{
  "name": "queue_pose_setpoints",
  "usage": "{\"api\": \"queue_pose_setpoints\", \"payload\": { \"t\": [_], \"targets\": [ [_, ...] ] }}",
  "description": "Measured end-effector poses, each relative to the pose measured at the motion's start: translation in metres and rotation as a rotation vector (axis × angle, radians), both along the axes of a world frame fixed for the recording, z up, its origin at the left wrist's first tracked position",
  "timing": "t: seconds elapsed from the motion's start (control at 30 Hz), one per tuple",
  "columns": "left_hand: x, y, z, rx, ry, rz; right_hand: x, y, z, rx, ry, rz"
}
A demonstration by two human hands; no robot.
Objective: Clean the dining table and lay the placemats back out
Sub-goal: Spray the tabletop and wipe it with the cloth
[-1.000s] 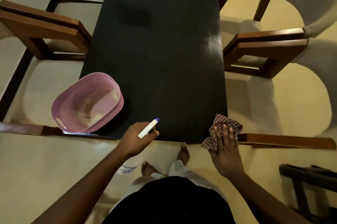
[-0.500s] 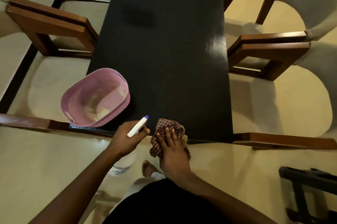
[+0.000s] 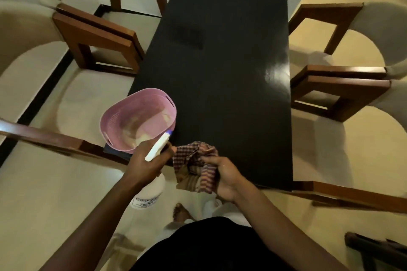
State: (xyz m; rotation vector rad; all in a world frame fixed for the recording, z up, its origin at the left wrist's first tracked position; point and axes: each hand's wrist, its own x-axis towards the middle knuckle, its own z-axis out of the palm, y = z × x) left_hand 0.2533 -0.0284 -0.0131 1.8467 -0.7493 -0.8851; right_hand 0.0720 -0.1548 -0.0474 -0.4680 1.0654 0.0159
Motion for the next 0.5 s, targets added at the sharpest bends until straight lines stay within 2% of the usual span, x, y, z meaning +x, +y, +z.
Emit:
{"api": "queue_pose_setpoints", "payload": {
  "t": [0.1,0.23,0.37,0.5],
  "targets": [
    [0.018,0.006,0.013,-0.051,0.017,0.128,-0.003,-0.023,0.026,0.022,-0.091,0.029],
    [0.037,0.005,0.030,-0.158,0.047,0.287,0.014,-0.060,0.060,-0.049,-0.188,0.023],
    [0.054,-0.002,0.061,-0.232,-0.066,0.387,0.067,-0.092,0.088,-0.143,-0.256,0.161],
    [0.071,-0.009,0.077,-0.291,-0.145,0.480,0.131,-0.106,0.090,-0.215,-0.214,0.362]
  ]
}}
